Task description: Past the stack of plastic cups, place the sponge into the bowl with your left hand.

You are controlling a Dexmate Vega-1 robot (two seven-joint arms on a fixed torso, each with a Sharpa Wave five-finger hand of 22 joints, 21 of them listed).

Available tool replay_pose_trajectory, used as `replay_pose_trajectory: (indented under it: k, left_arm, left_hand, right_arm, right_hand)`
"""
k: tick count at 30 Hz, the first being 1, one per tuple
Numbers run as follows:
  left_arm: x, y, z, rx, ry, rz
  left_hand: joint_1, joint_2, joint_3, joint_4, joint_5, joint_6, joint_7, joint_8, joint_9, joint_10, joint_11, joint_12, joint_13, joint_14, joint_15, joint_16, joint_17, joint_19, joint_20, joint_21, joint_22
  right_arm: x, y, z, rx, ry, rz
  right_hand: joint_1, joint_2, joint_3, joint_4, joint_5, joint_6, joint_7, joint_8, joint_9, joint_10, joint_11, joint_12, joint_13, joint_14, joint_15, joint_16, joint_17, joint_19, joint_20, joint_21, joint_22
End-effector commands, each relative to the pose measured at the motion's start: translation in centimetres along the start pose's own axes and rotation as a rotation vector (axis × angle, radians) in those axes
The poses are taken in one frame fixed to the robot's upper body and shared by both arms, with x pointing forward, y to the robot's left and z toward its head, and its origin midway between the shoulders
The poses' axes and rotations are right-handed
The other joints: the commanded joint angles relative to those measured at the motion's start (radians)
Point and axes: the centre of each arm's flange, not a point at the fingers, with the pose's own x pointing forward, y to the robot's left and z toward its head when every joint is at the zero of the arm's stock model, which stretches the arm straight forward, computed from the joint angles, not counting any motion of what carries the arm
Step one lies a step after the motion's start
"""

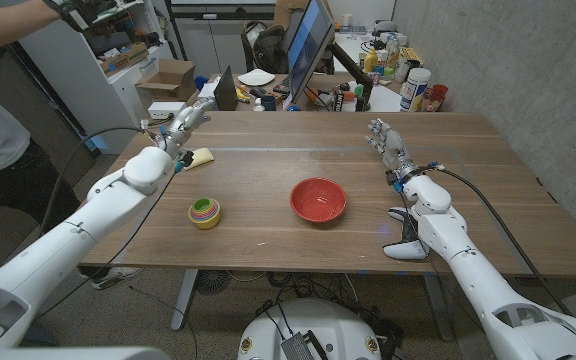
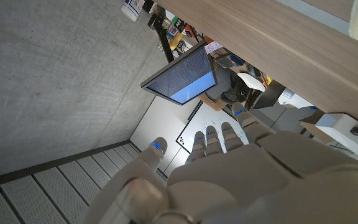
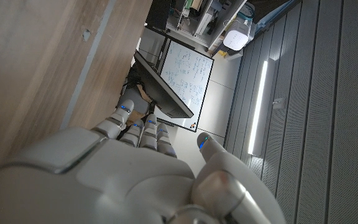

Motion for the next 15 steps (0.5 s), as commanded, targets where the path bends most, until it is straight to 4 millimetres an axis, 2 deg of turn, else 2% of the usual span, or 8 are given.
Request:
replay_pose_trajectory:
  k: [1,9,15]
  left_arm:
    - [0.1,2.5,0.9,0.278,0.044,-0.013]
    - [0.2,3.9,1.0,0.505,0.112,-0.014]
    - [0.4,4.2,0.6,0.632,0.155,-0.034]
  left_hand:
    - [0.013,0.054,0.001,-0.011,0.005,0.003,-0.01,0.004,0.005,-0.004,-0.01,-0.001,0.005,0.002,-0.005,0.0,0.002,-0.004,0.01,-0.004,0.001]
    - [0.02,0.035,-0.004,-0.024,0.004,0.017,-0.031,0.006,0.006,0.009,-0.014,0.003,0.005,0.009,0.006,0.001,0.003,-0.016,0.029,-0.012,0.001]
    - [0.024,0.007,-0.016,-0.038,0.001,0.019,-0.053,0.004,0.006,0.014,-0.027,0.004,0.006,0.011,-0.002,0.002,0.004,-0.025,0.033,-0.02,0.001]
  right_arm:
    - [0.4,0.4,-0.3,0.0,-0.002,0.003]
    - [0.4,0.6,-0.3,0.001,-0.01,0.006]
    - [0.3,0.6,-0.5,0.002,-0.006,-0.002]
  right_hand:
    - [-0.003,0.062,0.003,0.003,0.005,-0.001,0.009,0.008,0.004,0.006,-0.003,0.01,0.005,-0.003,0.004,0.007,0.003,0.009,-0.034,-0.002,0.004]
    - [-0.004,0.06,0.002,0.003,0.005,0.0,0.01,0.008,0.004,0.006,-0.003,0.01,0.005,-0.003,0.004,0.007,0.003,0.01,-0.033,-0.004,0.004]
    - [-0.004,0.058,0.001,0.003,0.005,0.0,0.009,0.008,0.004,0.006,-0.005,0.01,0.005,-0.003,0.003,0.007,0.003,0.01,-0.034,-0.006,0.004]
